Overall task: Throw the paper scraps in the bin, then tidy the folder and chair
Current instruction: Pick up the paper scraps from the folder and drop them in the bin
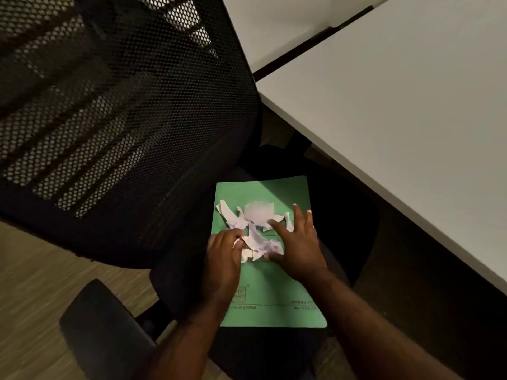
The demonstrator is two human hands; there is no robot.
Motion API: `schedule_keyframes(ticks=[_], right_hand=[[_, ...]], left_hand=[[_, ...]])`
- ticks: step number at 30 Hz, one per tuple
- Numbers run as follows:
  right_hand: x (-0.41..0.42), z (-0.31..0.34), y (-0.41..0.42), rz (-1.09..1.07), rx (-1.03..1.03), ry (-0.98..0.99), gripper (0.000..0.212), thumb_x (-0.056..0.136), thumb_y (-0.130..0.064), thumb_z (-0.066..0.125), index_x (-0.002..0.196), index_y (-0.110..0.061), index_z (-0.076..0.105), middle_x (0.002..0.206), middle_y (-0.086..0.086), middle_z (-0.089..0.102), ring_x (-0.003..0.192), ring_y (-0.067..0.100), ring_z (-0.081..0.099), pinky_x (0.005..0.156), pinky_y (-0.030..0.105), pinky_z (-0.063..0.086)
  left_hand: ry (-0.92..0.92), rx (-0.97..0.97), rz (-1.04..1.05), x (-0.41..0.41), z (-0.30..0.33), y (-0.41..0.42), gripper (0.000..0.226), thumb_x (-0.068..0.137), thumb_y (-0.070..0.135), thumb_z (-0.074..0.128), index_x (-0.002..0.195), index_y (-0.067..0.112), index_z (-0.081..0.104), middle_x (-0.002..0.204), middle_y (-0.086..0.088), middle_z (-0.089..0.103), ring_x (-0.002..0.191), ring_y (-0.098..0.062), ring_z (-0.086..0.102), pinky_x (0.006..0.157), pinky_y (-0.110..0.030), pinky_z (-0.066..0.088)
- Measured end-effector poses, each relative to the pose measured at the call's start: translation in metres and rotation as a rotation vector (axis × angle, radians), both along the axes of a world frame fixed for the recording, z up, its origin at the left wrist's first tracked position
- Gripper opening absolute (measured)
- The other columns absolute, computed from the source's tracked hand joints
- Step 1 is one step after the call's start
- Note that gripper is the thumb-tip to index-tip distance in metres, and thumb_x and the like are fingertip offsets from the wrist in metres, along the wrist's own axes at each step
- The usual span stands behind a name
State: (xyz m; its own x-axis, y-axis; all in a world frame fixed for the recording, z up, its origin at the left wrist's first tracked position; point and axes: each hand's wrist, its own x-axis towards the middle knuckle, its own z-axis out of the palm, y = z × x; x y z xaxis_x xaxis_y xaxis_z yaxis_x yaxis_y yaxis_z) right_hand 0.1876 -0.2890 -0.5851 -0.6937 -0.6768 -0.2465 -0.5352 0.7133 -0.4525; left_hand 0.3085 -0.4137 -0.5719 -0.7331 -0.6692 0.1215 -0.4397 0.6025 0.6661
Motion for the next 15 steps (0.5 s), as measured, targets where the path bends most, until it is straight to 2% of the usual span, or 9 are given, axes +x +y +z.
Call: schedule_keyframes(ticks=[2,4,6,9,12,13,15], right_hand=[[-0.005,-0.005,-0.012,0.067,0.059,-0.019,0.079,0.071,-0.051,0.076,0.139,-0.039,0.038,0.16,0.012,-0.011,0.144,0.041,-0.014,0.115,0.056,0.005],[-0.003,-0.011,-0.02,0.113,0.092,-0.062,0.069,0.073,-0.045,0.077,0.133,-0.036,0.047,0.161,0.011,-0.003,0.146,0.038,-0.006,0.115,0.056,0.01],[0.003,-0.017,-0.022,0.126,0.066,-0.075,0.052,0.077,-0.036,0.075,0.124,-0.032,0.056,0.16,0.008,0.013,0.145,0.034,0.011,0.112,0.052,0.022],[0.008,-0.02,-0.021,0.106,-0.051,-0.04,0.031,0.083,-0.024,0.068,0.114,-0.024,0.065,0.141,0.006,0.043,0.121,0.027,0.039,0.093,0.037,0.042],[0.008,-0.022,-0.014,0.049,-0.111,-0.133,0.02,0.088,-0.02,0.061,0.107,-0.02,0.066,0.119,0.004,0.054,0.1,0.019,0.044,0.073,0.026,0.039],[0.009,-0.021,-0.009,0.047,-0.125,-0.148,0.018,0.089,-0.02,0.06,0.106,-0.02,0.065,0.114,0.003,0.055,0.097,0.018,0.046,0.069,0.022,0.036],[0.006,-0.021,-0.001,0.083,-0.168,-0.096,0.017,0.087,-0.018,0.064,0.103,-0.019,0.069,0.108,0.001,0.058,0.096,0.022,0.049,0.069,0.023,0.034]], left_hand=[[0.004,-0.053,0.079,-0.008,0.004,-0.017,0.018,0.087,0.007,0.059,0.1,0.018,0.065,0.097,0.008,0.059,0.097,-0.009,0.042,0.084,-0.007,0.026],[-0.019,-0.086,0.148,-0.014,0.003,-0.028,0.016,0.085,0.006,0.061,0.097,0.016,0.067,0.098,-0.001,0.061,0.101,-0.021,0.046,0.083,-0.012,0.025],[-0.031,-0.073,0.191,-0.017,-0.001,-0.035,0.016,0.082,0.003,0.065,0.093,0.014,0.068,0.105,-0.006,0.058,0.104,-0.027,0.048,0.087,-0.017,0.027],[-0.066,-0.029,0.196,-0.021,-0.011,-0.032,0.017,0.079,0.001,0.067,0.091,0.014,0.07,0.127,-0.01,0.052,0.121,-0.03,0.041,0.102,-0.033,0.033],[-0.155,-0.043,0.173,-0.02,-0.025,-0.018,0.016,0.083,0.004,0.063,0.095,0.015,0.067,0.146,-0.009,0.041,0.137,-0.034,0.028,0.11,-0.052,0.028],[-0.188,-0.057,0.173,-0.02,-0.029,-0.014,0.016,0.085,0.006,0.062,0.097,0.017,0.065,0.148,-0.008,0.038,0.139,-0.034,0.024,0.111,-0.057,0.024],[-0.261,-0.094,0.197,-0.021,-0.037,-0.006,0.019,0.086,0.009,0.06,0.1,0.022,0.062,0.151,-0.004,0.035,0.142,-0.032,0.02,0.11,-0.064,0.019]])
